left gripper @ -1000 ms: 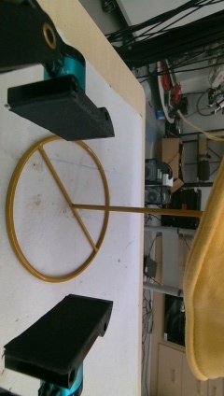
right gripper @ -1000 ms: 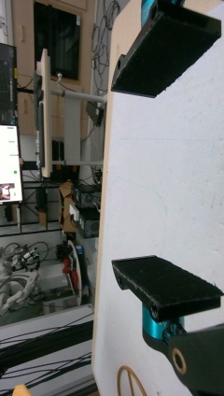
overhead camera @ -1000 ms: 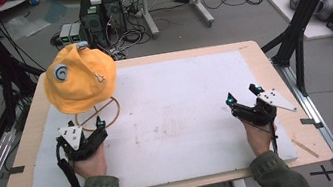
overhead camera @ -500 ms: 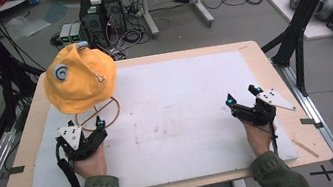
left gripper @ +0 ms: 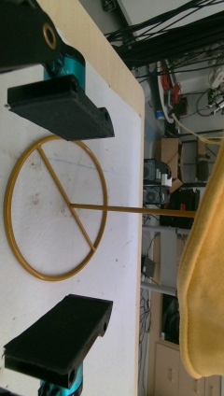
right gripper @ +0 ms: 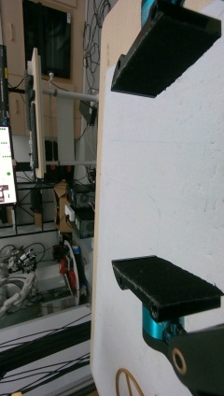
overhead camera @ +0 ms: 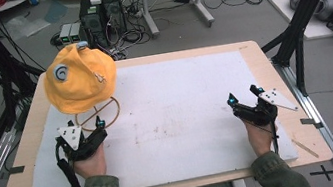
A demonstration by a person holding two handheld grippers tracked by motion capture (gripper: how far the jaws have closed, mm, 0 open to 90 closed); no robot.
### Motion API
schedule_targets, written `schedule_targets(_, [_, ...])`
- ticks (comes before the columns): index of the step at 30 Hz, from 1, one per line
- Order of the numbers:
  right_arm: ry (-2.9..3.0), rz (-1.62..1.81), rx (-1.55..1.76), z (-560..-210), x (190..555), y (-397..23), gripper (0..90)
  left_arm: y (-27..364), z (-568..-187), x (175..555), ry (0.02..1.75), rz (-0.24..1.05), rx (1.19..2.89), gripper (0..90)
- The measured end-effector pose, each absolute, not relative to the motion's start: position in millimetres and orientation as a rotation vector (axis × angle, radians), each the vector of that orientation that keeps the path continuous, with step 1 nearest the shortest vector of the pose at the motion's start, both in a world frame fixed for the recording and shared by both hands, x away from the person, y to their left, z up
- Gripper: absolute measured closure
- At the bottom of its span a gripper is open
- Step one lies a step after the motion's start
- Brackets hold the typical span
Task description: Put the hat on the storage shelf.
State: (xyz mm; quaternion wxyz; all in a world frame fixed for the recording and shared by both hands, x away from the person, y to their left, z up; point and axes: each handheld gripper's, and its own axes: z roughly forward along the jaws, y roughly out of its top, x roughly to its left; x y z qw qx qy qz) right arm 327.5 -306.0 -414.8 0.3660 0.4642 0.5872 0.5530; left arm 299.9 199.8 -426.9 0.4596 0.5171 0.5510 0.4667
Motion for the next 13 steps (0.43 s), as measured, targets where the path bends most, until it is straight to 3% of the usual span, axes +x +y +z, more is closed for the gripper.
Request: schedule_targets(13, [1.504, 1.43, 1.217, -415.5, 328.1, -307.8, 12.6, 200.7, -427.4, 300.6, 1.359, 1.145, 1.272, 14.9])
